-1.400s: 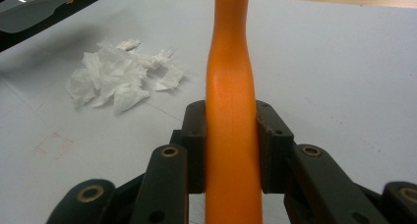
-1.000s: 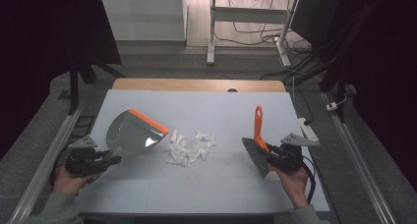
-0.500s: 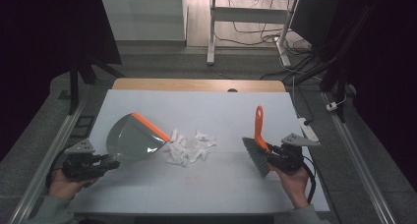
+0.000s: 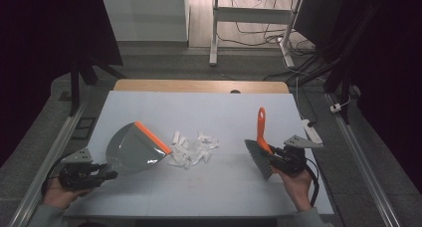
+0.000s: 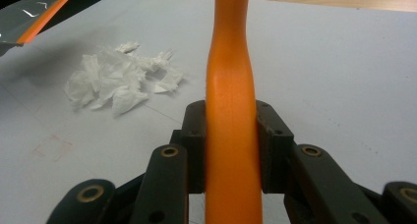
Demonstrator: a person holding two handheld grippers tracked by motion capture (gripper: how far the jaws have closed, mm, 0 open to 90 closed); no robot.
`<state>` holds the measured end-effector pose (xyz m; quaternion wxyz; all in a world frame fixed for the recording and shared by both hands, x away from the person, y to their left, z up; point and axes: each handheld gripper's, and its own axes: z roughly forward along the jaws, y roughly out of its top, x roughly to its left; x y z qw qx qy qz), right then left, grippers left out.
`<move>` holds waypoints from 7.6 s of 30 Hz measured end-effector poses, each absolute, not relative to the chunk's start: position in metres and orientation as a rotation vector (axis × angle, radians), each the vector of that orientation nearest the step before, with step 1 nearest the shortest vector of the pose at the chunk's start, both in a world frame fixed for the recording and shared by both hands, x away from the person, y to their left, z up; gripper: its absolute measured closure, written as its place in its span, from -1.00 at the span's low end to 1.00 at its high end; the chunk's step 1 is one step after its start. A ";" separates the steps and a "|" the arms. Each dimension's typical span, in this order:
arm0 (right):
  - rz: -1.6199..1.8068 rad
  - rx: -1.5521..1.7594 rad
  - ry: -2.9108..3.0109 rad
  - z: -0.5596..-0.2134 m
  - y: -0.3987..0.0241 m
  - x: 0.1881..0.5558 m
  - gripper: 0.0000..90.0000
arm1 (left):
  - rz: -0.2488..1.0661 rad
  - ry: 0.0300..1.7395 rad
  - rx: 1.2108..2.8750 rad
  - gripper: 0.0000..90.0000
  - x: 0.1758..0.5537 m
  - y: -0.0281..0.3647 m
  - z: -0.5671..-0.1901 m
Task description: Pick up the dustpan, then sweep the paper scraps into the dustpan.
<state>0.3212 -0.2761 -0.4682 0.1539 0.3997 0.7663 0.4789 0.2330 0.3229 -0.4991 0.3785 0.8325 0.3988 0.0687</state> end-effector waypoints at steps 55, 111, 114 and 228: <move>1.377 1.114 2.203 -0.464 -0.266 0.326 0.57 | 0.099 0.834 2.402 0.37 0.231 0.289 -0.520; 1.193 1.137 2.274 -0.474 -0.137 0.427 0.57 | 0.045 0.844 2.394 0.37 0.234 0.288 -0.524; 1.214 1.140 2.282 -0.476 -0.133 0.428 0.57 | 0.048 0.848 2.392 0.37 0.234 0.288 -0.525; 1.278 0.942 2.400 -0.468 -0.055 0.414 0.57 | 0.032 0.853 2.394 0.37 0.236 0.283 -0.525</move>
